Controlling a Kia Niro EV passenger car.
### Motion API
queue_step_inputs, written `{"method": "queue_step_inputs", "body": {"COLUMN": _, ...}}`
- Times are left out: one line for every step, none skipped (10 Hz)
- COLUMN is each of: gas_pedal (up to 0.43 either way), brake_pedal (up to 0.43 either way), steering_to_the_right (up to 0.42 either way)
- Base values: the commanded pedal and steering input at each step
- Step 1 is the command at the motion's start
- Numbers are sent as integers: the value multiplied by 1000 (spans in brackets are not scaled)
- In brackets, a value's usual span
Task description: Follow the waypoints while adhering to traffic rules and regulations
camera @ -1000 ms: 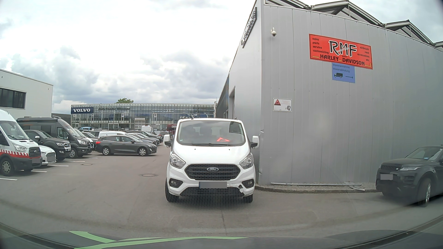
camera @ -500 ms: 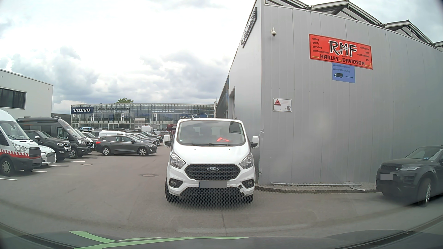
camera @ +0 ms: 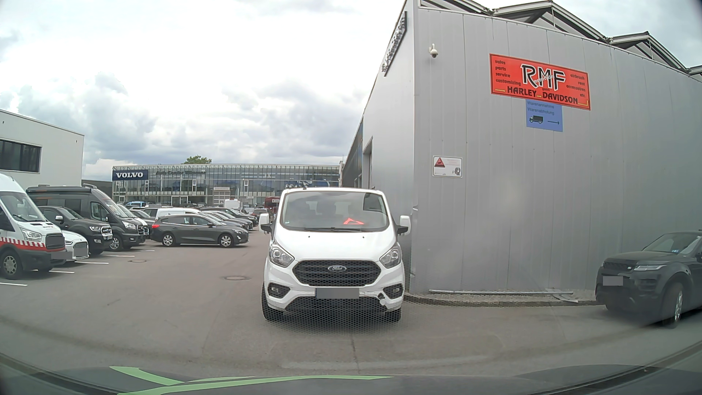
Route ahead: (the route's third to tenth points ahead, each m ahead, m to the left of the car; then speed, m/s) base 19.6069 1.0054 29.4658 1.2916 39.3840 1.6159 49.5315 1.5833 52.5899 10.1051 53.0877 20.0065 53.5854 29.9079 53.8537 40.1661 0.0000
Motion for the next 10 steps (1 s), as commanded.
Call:
{"method": "queue_step_inputs", "body": {"gas_pedal": 0, "brake_pedal": 451, "steering_to_the_right": 6}}
{"method": "queue_step_inputs", "body": {"gas_pedal": 0, "brake_pedal": 457, "steering_to_the_right": 5}}
{"method": "queue_step_inputs", "body": {"gas_pedal": 0, "brake_pedal": 457, "steering_to_the_right": 6}}
{"method": "queue_step_inputs", "body": {"gas_pedal": 0, "brake_pedal": 457, "steering_to_the_right": 6}}
{"method": "queue_step_inputs", "body": {"gas_pedal": 0, "brake_pedal": 457, "steering_to_the_right": 6}}
{"method": "queue_step_inputs", "body": {"gas_pedal": 0, "brake_pedal": 457, "steering_to_the_right": 6}}
{"method": "queue_step_inputs", "body": {"gas_pedal": 0, "brake_pedal": 457, "steering_to_the_right": 6}}
{"method": "queue_step_inputs", "body": {"gas_pedal": 0, "brake_pedal": 457, "steering_to_the_right": 6}}
{"method": "queue_step_inputs", "body": {"gas_pedal": 0, "brake_pedal": 457, "steering_to_the_right": 6}}
{"method": "queue_step_inputs", "body": {"gas_pedal": 0, "brake_pedal": 457, "steering_to_the_right": 6}}
